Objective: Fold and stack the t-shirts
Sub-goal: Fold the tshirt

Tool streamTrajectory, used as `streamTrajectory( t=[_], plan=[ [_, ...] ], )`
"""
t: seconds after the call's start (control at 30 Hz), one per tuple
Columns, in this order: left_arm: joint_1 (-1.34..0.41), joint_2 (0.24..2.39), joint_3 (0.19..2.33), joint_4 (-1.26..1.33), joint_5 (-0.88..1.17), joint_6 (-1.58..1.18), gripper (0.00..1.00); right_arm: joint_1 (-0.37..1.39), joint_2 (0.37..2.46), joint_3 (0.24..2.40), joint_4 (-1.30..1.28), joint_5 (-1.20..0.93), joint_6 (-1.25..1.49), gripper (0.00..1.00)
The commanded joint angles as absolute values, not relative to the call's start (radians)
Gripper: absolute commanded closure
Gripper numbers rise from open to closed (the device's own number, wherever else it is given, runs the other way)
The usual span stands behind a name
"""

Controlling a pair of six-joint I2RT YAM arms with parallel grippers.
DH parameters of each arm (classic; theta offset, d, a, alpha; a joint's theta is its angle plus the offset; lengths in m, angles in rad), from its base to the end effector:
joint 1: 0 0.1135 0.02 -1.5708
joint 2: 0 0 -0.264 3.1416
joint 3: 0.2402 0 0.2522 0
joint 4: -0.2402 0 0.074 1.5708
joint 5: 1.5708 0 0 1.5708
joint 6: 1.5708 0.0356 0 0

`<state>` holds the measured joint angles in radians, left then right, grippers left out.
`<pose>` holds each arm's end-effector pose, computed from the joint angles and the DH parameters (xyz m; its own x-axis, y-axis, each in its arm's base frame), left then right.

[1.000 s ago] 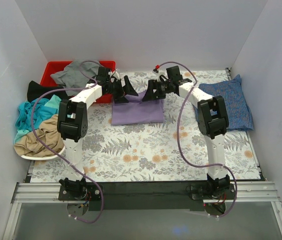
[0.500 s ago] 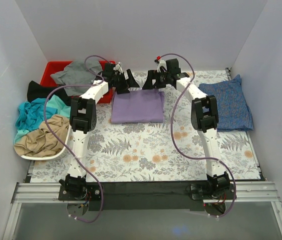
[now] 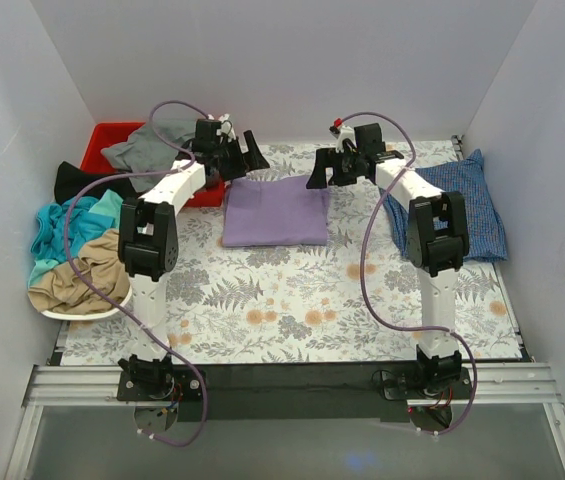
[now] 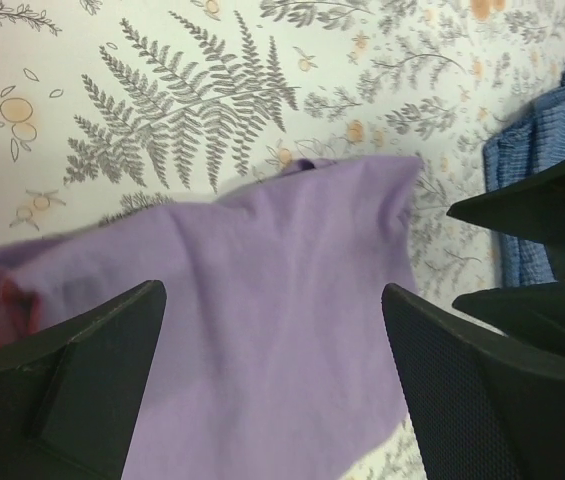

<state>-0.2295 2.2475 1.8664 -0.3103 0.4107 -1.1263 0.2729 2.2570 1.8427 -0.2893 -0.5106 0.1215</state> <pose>0.5004 -0.1315 0.2159 -0.7257 -0.6805 -0.1014 -0.3421 0.4848 -0.8050 0.4920 0.1558 0.2061 -0.6904 -0.0834 -0.7186 -0.5141 0.7554 0.4063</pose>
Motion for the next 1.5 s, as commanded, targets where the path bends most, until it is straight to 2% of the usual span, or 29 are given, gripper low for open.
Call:
streamTrajectory(
  t=[0.0,0.13,0.4,0.5,0.63,0.8,1.0,1.2,1.27,1.37,1.47],
  plan=[
    [-0.255,2.048,1.786,-0.272,0.365,-1.106,0.11,0.296,2.134,1.767,-0.245,-0.535,0.083,0.04],
    [-0.273,2.013,1.619,-0.227,0.368,-1.127,0.11,0.328,2.125,1.738,-0.232,-0.635,0.098,0.06],
    [-0.278,2.075,1.499,-0.224,0.319,-1.164,0.11,0.368,2.258,1.776,-0.250,-0.667,0.166,0.06],
    [-0.279,2.079,1.473,-0.232,0.282,-1.169,0.11,0.368,2.301,1.764,-0.304,-0.598,0.186,0.07],
    [-0.282,2.043,1.445,-0.241,0.275,-1.170,0.11,0.367,2.295,1.685,-0.385,-0.406,0.212,0.06],
    [-0.288,1.967,1.393,-0.259,0.281,-1.180,0.11,0.367,2.166,1.398,-0.371,-0.261,0.253,0.05],
    [-0.328,1.873,1.250,-0.261,0.287,-1.218,0.11,0.370,2.013,1.139,-0.336,-0.241,0.262,0.05],
    [-0.420,1.773,1.126,-0.255,0.273,-1.267,0.11,0.382,1.841,1.014,-0.305,-0.224,0.222,0.05],
    [-0.439,1.729,1.108,-0.238,0.230,-1.269,0.10,0.382,1.769,0.979,-0.269,-0.216,0.213,0.02],
    [-0.442,1.752,1.164,-0.247,0.178,-1.229,0.09,0.379,1.636,0.992,-0.268,-0.184,0.222,0.02],
    [-0.439,1.799,1.228,-0.267,0.129,-1.194,0.08,0.379,1.608,1.021,-0.299,-0.123,0.262,0.01]
  ],
)
